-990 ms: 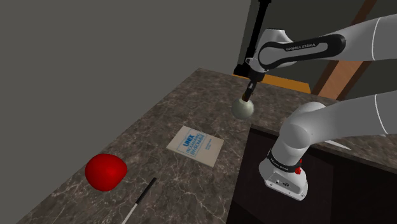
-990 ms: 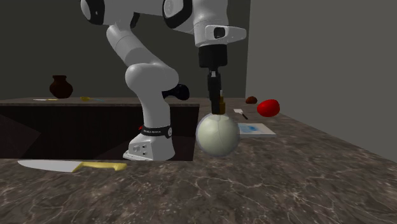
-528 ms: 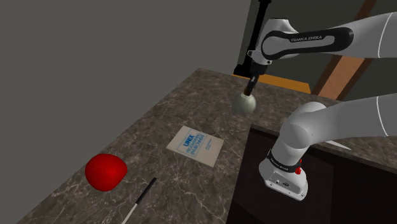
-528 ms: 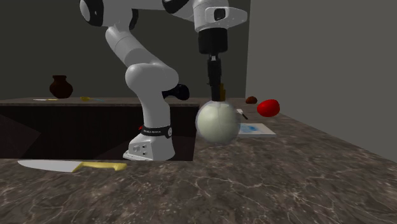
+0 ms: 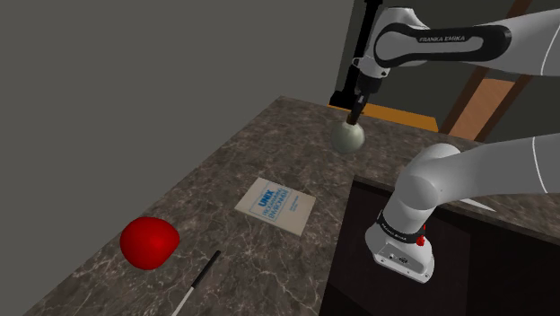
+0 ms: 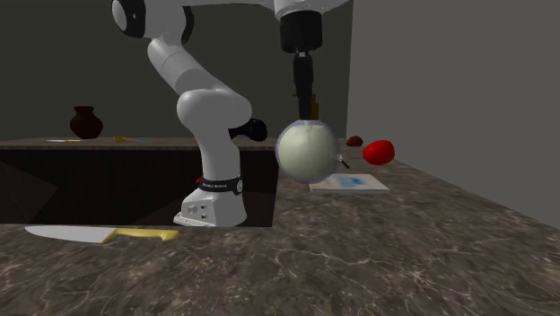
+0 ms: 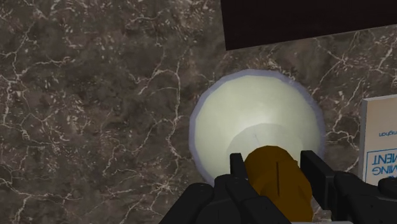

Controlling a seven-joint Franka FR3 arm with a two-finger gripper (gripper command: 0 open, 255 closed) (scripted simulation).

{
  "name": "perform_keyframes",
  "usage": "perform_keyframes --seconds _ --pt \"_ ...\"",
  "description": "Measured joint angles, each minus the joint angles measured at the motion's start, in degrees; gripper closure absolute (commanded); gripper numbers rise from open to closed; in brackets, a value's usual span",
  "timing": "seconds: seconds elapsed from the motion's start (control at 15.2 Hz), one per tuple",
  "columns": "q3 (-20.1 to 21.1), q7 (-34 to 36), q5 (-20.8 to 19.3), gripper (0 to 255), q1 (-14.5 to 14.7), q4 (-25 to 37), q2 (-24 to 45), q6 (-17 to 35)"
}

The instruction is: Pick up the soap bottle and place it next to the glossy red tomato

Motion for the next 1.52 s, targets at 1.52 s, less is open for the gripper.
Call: perform_keyframes --seconds 1.52 --pt "2.8 0.3 2.8 255 1.6 19.1 2.6 -16.4"
